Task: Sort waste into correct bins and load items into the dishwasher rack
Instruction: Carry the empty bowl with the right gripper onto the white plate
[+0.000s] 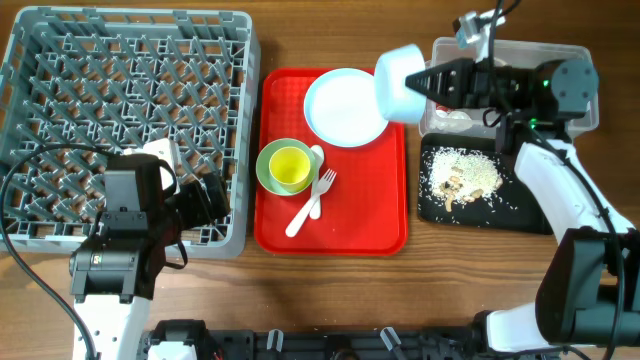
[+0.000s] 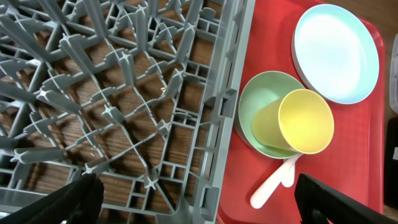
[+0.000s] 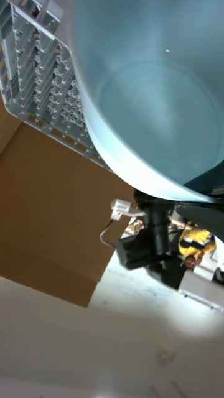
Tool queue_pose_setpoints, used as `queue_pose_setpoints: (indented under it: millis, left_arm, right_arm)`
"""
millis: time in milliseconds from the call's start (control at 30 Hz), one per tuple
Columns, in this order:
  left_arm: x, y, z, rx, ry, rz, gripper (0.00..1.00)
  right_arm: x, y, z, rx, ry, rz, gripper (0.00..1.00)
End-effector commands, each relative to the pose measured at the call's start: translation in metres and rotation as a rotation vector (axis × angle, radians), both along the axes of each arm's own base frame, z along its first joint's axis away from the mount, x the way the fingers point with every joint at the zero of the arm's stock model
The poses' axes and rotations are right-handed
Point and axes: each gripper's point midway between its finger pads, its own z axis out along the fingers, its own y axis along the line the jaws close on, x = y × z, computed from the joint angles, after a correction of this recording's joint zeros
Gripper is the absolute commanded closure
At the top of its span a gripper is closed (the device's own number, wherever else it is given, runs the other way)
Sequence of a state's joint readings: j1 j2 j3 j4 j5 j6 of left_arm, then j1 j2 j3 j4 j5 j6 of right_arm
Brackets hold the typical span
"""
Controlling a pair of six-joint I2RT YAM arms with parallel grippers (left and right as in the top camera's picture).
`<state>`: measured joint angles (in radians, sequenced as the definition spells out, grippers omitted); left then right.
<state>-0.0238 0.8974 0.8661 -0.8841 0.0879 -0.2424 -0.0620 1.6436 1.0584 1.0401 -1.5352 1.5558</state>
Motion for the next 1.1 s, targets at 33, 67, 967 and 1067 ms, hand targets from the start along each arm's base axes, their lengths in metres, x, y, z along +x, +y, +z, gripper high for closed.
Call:
queue_pose_setpoints:
  millis: [33,67,967,1067]
  left_arm:
    - [0.002,-0.001,0.008,-0.014,-0.022,0.002,0.0]
    - [0.002,-0.001,0.008,-0.013,-0.022,0.003,0.0]
    - [0.002,-0.001,0.008,-0.013,-0.022,0.002,0.0]
    - [0.002,-0.001,0.008,-0.013,-0.023,0.002,0.0]
  right_arm:
    - [0.023,-0.002,0.032,0.033,-0.033,-0.067,0.96]
    - [0.03,-0.003,0.039,0.044,-0.074,-0.096,0.96]
    - [0.085,0.026,-0.093,-0.651,-0.25,-0.402,0.95]
    - [0.077,0.037,-0.121,-0.875,-0.312,-0.399,0.96]
